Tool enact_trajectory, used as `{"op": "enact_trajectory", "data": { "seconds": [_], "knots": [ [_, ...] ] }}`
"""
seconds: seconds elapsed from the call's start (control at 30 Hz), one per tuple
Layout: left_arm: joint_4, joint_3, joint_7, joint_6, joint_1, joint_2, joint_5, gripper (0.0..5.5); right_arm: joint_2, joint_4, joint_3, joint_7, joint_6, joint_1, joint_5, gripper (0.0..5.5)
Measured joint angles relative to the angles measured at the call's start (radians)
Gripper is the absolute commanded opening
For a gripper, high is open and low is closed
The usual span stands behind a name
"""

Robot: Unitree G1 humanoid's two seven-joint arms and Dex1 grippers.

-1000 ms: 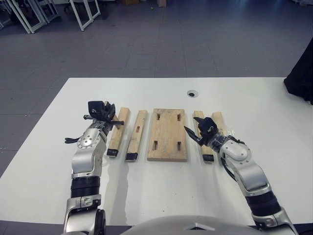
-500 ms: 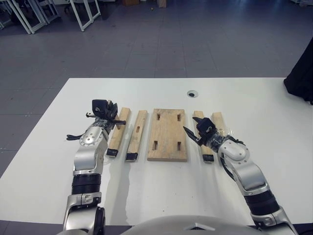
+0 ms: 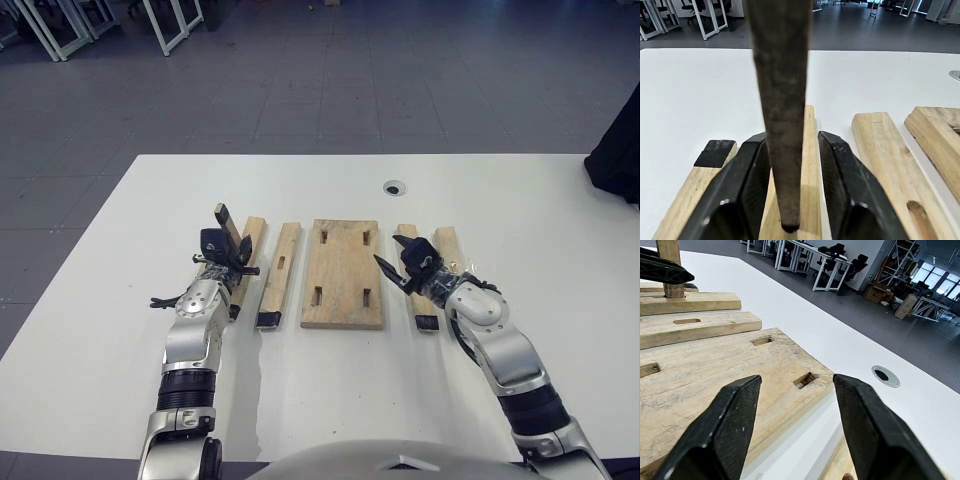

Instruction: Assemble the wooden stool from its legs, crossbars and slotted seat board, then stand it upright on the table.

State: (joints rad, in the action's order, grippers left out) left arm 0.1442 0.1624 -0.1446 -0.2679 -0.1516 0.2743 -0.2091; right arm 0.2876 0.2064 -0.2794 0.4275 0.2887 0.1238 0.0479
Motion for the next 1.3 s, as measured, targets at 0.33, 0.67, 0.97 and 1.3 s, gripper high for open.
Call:
{"op": "enact_trajectory", "data": {
  "seconds": [0.33,0.67,0.97,1.3],
  "knots": [
    [-0.141,0.054,0.045,-0.052,-0.09,0.014,-0.003,1.57,-0.001,-0.001,-0.017,-0.005,0.0,-0.009,0.029,2.64],
    [-0.151,0.072,0.045,-0.082,-0.113,0.017,-0.002,1.57,-0.01,-0.012,-0.017,-0.006,0.0,-0.009,0.033,2.64],
    [-0.156,0.093,0.048,-0.101,-0.14,0.018,-0.007,1.57,-0.011,-0.015,-0.016,-0.006,-0.001,-0.008,0.033,2.64],
    [0.005,0.186,0.071,-0.077,-0.446,0.077,-0.067,1.57,-0.033,-0.021,0.005,-0.005,-0.002,-0.004,0.026,2.64]
  ]
}}
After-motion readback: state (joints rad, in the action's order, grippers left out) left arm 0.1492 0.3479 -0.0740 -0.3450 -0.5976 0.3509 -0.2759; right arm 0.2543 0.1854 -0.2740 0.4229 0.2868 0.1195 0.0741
